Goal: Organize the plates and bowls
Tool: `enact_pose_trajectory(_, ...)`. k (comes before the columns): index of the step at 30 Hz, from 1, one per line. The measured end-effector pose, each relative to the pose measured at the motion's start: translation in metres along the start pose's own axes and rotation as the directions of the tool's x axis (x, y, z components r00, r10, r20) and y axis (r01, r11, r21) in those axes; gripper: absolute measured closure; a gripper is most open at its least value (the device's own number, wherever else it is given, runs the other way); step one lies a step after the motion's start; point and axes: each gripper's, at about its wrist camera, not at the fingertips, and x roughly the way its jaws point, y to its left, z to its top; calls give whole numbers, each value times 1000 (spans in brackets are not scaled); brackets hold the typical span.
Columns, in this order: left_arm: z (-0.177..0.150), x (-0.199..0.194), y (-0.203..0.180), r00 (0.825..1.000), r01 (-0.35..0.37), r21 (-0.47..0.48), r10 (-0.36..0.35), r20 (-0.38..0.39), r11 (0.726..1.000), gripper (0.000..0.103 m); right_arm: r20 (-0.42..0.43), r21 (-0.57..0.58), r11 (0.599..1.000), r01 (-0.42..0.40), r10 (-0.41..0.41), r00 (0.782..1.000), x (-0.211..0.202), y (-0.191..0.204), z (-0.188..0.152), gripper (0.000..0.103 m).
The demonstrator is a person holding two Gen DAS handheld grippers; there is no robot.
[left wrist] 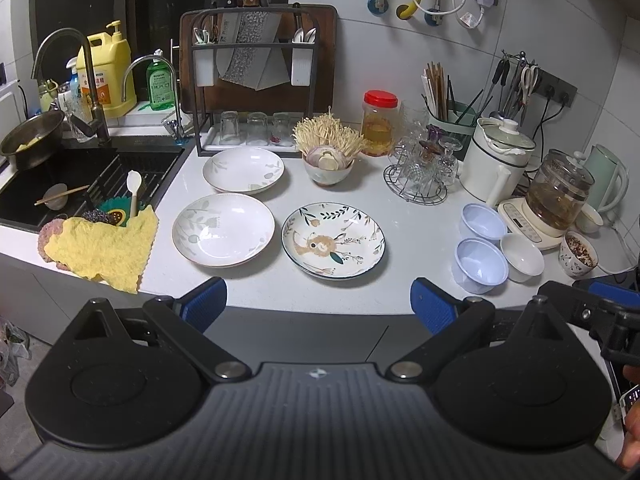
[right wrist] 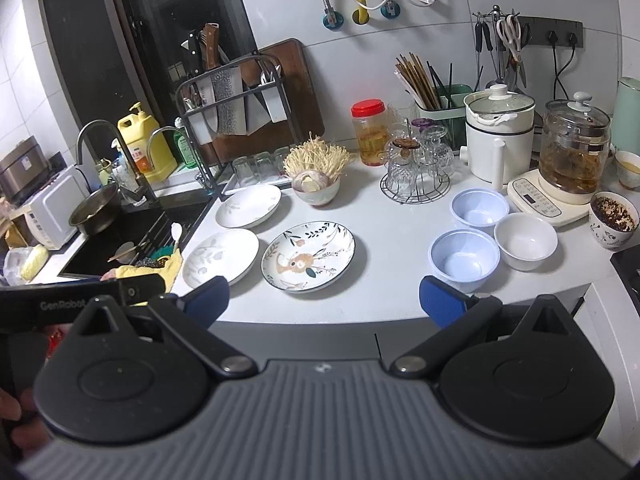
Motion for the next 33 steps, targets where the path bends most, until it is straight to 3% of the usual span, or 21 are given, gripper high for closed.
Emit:
enact_pose_trajectory(23, 0, 12, 3, 998, 29, -13, -30, -55, 999, 3, -13, -3, 999, -34, 34, 999, 5, 4, -3, 0)
enact_pose_trajectory(33, 30, 43, 22, 994, 73, 16, -72, -83, 997, 3, -17, 8, 1000, 11, -10, 1000, 28, 16, 8, 0)
